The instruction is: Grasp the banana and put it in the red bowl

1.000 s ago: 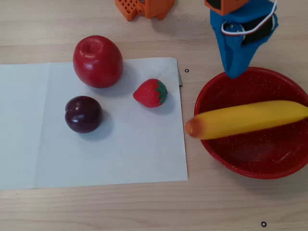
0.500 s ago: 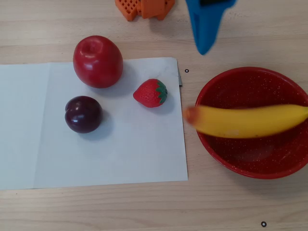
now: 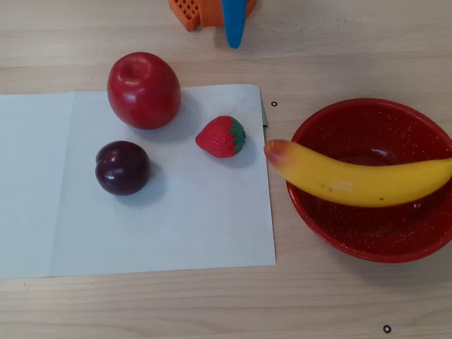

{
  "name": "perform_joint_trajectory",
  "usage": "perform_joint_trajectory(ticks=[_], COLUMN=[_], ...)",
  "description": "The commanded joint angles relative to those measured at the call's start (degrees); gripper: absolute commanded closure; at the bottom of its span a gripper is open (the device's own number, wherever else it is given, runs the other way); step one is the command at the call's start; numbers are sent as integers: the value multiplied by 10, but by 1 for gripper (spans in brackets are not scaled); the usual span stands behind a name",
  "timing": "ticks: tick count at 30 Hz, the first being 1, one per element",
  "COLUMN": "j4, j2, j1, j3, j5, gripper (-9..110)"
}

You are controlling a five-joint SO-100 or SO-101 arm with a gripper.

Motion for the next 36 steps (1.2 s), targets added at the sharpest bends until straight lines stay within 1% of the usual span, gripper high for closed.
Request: perform_joint_trajectory(ticks=[1,5,11,19,26,31,36], j4=[-36,-91,-221,-359,-432,-440,-462], j2=[58,115,210,352,452,528,532], j1=[-21,-45,-76,-95,-86,-69,-69], j3=[10,96,249,461,599,681,739], j5=[12,11,10,10,19,22,18], gripper=[101,101,101,101,101,101,101])
